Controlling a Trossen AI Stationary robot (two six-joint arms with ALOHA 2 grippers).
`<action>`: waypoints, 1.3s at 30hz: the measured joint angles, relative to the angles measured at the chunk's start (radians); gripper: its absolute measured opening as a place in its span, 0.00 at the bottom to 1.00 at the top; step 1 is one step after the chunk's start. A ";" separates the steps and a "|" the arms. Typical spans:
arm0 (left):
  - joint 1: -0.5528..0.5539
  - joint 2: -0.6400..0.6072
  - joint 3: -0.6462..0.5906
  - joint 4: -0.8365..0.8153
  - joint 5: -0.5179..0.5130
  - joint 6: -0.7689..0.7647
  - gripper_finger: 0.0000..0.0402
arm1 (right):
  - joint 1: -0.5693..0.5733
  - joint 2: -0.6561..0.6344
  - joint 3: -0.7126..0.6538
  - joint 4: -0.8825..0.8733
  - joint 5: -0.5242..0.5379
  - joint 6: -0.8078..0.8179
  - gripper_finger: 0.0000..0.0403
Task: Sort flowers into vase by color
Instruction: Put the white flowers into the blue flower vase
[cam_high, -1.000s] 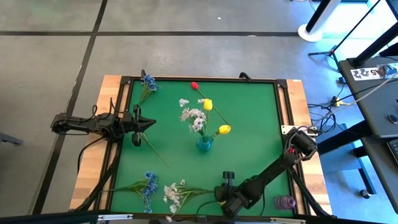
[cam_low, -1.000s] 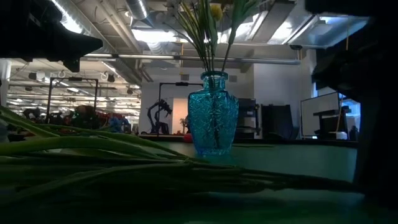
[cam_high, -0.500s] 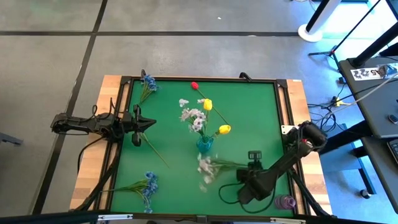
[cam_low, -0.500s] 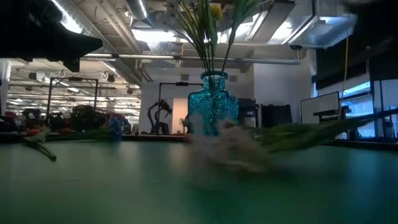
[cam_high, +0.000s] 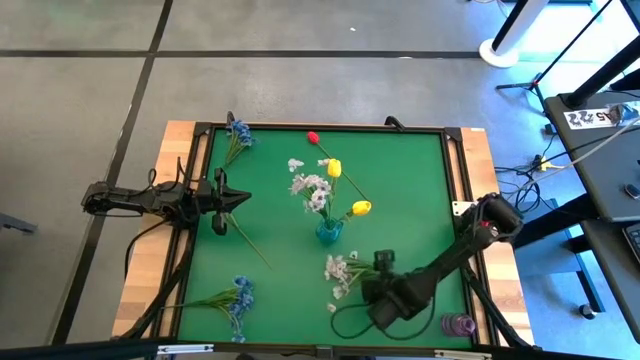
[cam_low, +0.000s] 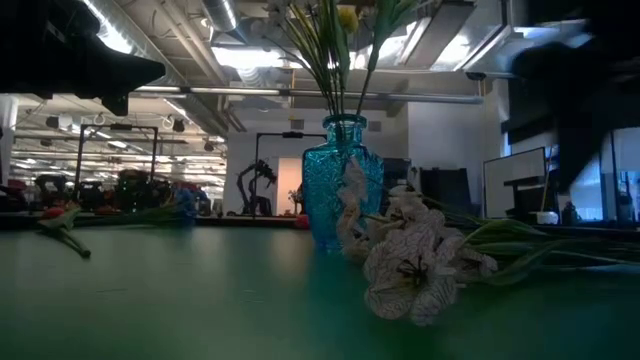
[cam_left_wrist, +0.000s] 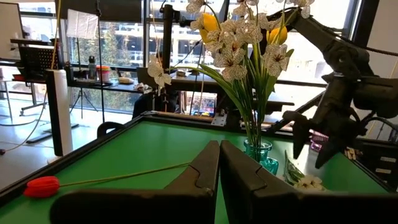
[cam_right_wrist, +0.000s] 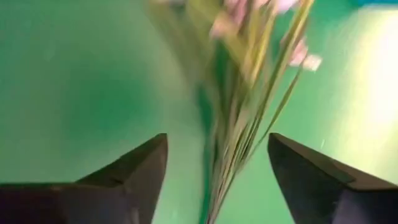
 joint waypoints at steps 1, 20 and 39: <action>0.000 0.000 0.000 0.000 0.000 0.000 0.02 | -0.016 0.000 0.000 0.019 0.006 -0.003 0.72; 0.000 0.000 0.000 -0.001 0.000 0.000 0.02 | -0.183 0.067 -0.001 0.204 -0.117 0.005 0.16; 0.000 0.000 0.000 -0.001 0.000 0.000 0.02 | 0.167 -0.368 -0.083 1.184 0.824 -0.760 0.03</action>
